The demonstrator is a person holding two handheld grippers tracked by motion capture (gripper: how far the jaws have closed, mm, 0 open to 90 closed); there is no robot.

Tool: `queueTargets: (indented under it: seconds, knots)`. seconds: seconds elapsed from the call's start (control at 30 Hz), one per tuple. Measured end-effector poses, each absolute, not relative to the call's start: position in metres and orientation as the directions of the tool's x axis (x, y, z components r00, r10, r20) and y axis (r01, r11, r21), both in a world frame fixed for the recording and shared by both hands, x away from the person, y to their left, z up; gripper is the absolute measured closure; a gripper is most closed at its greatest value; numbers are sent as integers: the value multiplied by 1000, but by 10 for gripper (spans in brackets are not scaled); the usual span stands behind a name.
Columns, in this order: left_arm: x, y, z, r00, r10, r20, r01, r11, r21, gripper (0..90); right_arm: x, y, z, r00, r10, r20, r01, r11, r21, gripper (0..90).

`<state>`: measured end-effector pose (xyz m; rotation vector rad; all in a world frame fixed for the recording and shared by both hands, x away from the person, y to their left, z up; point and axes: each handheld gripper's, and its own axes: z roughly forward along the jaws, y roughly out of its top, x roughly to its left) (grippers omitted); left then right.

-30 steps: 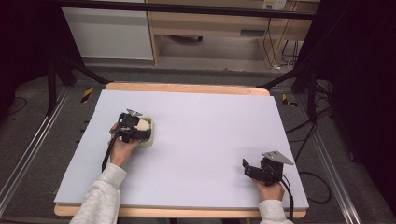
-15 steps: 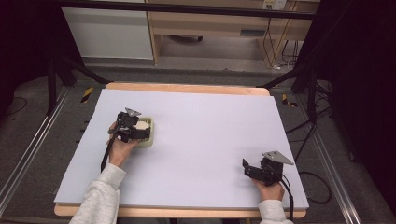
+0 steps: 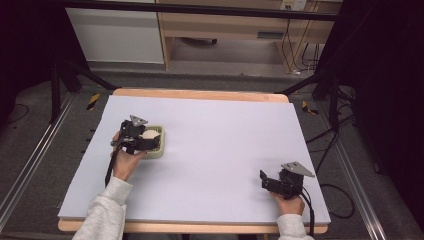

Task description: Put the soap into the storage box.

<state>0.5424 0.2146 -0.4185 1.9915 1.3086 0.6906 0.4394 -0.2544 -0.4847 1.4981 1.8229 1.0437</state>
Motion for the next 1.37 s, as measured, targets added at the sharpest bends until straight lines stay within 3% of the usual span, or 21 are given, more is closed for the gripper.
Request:
queueTargets:
  seconds: [0.53,1.37]
  knots:
    - [505,220,-418,374,922,99,542,-304,784,196,438,-255,-484,-222,974,48,537,81,840,76]
    - [455,282,-454,296,951,89,577,-252,776,178,436,-260,-482,-206,978,40,534,78,842,70]
